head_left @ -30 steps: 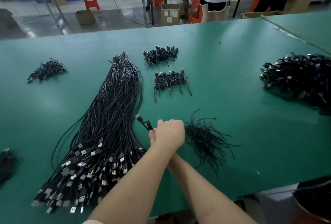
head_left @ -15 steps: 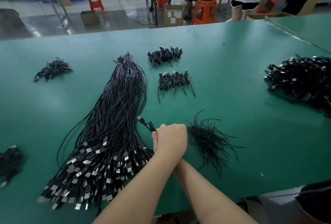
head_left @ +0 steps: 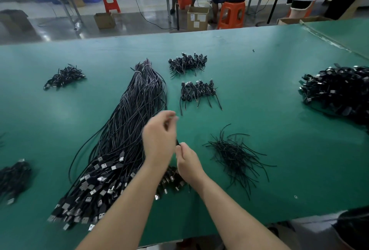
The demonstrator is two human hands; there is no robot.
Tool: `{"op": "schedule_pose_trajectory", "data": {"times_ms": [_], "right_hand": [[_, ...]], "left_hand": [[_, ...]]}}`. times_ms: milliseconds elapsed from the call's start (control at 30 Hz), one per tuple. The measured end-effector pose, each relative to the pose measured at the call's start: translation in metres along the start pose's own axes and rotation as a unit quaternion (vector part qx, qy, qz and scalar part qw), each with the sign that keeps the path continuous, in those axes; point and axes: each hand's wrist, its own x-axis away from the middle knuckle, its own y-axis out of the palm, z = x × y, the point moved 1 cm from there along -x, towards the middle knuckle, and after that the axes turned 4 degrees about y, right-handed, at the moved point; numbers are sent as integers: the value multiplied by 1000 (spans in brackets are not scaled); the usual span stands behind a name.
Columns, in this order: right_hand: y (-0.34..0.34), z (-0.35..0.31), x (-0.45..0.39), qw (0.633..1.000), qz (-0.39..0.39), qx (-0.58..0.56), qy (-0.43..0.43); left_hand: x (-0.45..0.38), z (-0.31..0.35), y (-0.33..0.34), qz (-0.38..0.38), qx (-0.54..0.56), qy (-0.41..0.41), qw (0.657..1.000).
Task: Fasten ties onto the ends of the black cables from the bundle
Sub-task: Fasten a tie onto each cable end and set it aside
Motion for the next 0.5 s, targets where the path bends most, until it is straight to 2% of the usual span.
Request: {"op": "schedule_pose_trajectory", "data": {"times_ms": [100,167,300,500], "right_hand": [[-2,0,1,1000,4,27,-9],[-4,-1,2,999,2,31,-14],[-6,-2,2,1000,-13,13,-5],[-6,0,-1,1000,-18,8,-11]], "left_hand": [[-9,-42,-11,43,102,-216,970],[-3,-65,-9,-10,83,-280,956],[13,-77,5,-153,2,-263,952],[20,-62,12,-261,-30,-225,938]]}}
